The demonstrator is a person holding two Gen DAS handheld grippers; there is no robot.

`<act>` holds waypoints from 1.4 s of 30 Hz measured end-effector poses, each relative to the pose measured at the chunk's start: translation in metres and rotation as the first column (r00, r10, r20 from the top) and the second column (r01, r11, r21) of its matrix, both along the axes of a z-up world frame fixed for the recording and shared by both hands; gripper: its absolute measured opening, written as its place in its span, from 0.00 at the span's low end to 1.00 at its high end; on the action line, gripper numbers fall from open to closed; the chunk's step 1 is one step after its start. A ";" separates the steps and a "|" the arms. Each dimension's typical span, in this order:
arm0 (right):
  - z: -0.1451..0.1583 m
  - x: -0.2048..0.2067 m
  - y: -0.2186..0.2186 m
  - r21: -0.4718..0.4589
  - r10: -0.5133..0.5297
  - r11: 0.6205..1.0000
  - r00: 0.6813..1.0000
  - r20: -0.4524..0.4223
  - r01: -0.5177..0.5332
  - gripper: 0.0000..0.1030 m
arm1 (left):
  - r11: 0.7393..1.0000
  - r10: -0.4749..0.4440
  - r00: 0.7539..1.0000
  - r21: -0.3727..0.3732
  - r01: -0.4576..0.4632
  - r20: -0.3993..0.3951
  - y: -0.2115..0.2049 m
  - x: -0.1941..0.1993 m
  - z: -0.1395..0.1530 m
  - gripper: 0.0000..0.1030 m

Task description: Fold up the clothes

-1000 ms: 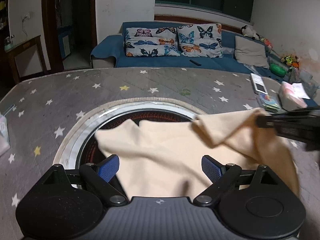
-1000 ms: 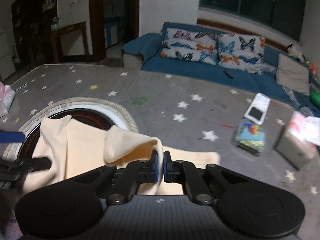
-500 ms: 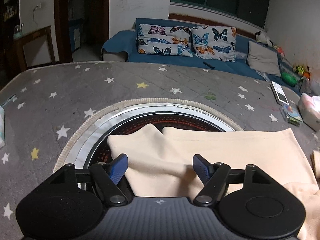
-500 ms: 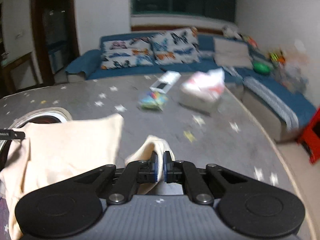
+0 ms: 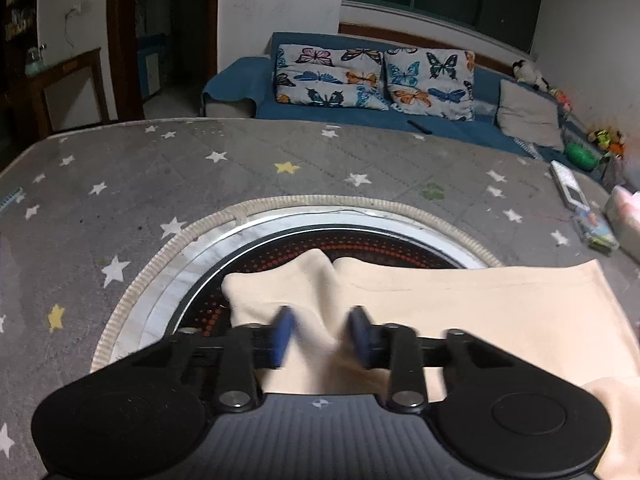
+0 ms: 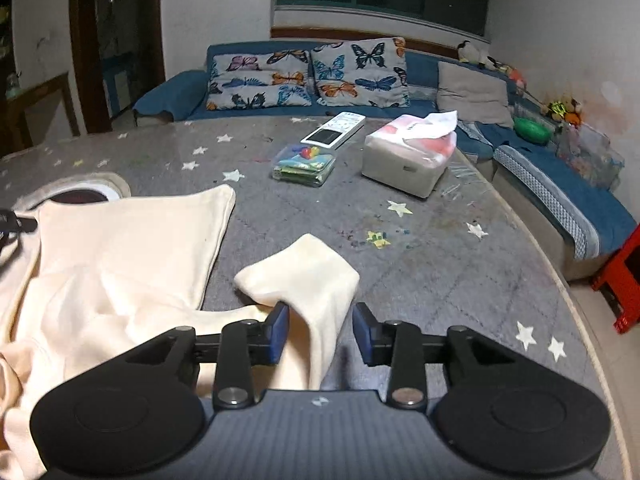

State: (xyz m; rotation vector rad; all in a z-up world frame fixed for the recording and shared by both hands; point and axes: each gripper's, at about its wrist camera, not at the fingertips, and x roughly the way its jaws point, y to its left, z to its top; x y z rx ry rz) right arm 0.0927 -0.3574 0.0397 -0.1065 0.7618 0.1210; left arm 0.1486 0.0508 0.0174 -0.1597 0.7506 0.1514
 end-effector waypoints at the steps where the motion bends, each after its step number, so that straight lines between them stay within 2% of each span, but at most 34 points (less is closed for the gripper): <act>1: -0.001 0.001 0.001 -0.008 0.008 1.000 1.000 -0.003 -0.008 0.34 | 1.000 0.005 1.000 0.004 -0.005 0.005 0.000 -0.001 0.002 0.13; 2: -0.001 0.001 0.003 -0.016 0.015 1.000 1.000 -0.007 -0.016 0.34 | 1.000 0.011 1.000 0.009 -0.011 0.014 0.000 -0.003 0.004 0.08; 8: -0.005 0.002 0.011 -0.055 0.060 0.997 0.998 -0.001 -0.060 0.34 | 1.000 0.020 0.995 0.002 -0.021 0.094 0.008 -0.020 0.024 0.02; 13: -0.012 0.012 0.019 -0.111 0.084 0.990 0.996 -0.002 -0.083 0.33 | 0.999 -0.021 0.994 -0.025 0.024 0.105 0.007 -0.026 0.030 0.02; 14: -0.013 0.014 0.017 -0.113 0.075 0.991 0.997 0.004 -0.074 0.26 | 0.999 -0.033 0.994 -0.025 0.035 0.100 0.005 -0.025 0.029 0.03; 15: -0.013 0.015 0.015 -0.115 0.065 0.991 0.998 0.010 -0.064 0.14 | 0.999 -0.042 0.995 -0.020 0.044 0.094 0.003 -0.025 0.028 0.04; 16: -0.014 0.017 0.013 -0.116 0.056 0.992 0.998 0.016 -0.054 0.11 | 0.998 -0.052 0.995 -0.015 0.054 0.086 0.001 -0.024 0.026 0.04; 20: 0.001 0.004 -0.012 -0.077 -0.090 0.992 0.989 0.114 0.099 0.06 | 0.997 -0.071 0.996 -0.001 0.071 0.061 -0.004 -0.022 0.019 0.12; 22: 0.006 -0.006 -0.029 -0.035 -0.183 0.981 0.975 0.129 0.189 0.06 | 0.998 -0.066 0.996 0.000 0.066 0.055 -0.006 -0.019 0.017 0.24; 24: 0.004 -0.015 -0.046 0.019 -0.266 0.964 0.959 0.098 0.266 0.13 | 0.998 -0.060 0.997 0.009 0.060 0.056 -0.009 -0.016 0.016 0.41; 28: -0.003 -0.025 -0.062 0.052 -0.300 0.953 0.952 0.058 0.297 0.17 | 0.998 -0.060 0.997 0.037 0.058 0.045 -0.019 -0.005 0.011 0.45; 29: -0.003 -0.026 -0.063 0.060 -0.293 0.955 0.954 0.055 0.290 0.22 | 0.998 -0.056 0.998 0.041 0.054 0.039 -0.020 -0.001 0.009 0.45; 30: -0.003 -0.027 -0.064 0.068 -0.286 0.957 0.957 0.053 0.283 0.27 | 0.998 -0.047 0.998 0.041 0.046 0.031 -0.020 0.002 0.006 0.45; 32: -0.001 -0.030 -0.063 0.073 -0.266 0.962 0.962 0.053 0.262 0.30 | 0.999 -0.023 1.000 0.039 0.022 0.015 -0.017 0.009 0.000 0.43; 33: 0.001 -0.031 -0.061 0.071 -0.252 0.966 0.966 0.058 0.248 0.31 | 0.999 -0.015 1.000 0.035 0.014 0.010 -0.016 0.011 -0.002 0.31; 36: 0.004 -0.031 -0.055 0.070 -0.224 0.973 0.972 0.067 0.220 0.35 | 1.000 -0.001 1.000 0.010 0.000 0.011 -0.010 0.013 -0.006 0.12; 38: 0.006 -0.030 -0.051 0.072 -0.212 0.976 0.975 0.070 0.207 0.35 | 1.000 0.006 0.999 -0.001 -0.006 0.033 -0.008 0.007 -0.002 0.09; 40: 0.008 -0.033 -0.049 0.072 -0.200 0.978 0.977 0.072 0.195 0.36 | 1.000 0.014 0.998 -0.003 -0.014 0.067 -0.005 -0.003 0.006 0.03; 42: 0.009 -0.036 -0.046 0.073 -0.187 0.981 0.980 0.071 0.182 0.37 | 1.000 0.029 0.995 -0.004 -0.029 0.098 0.000 -0.013 0.016 0.01</act>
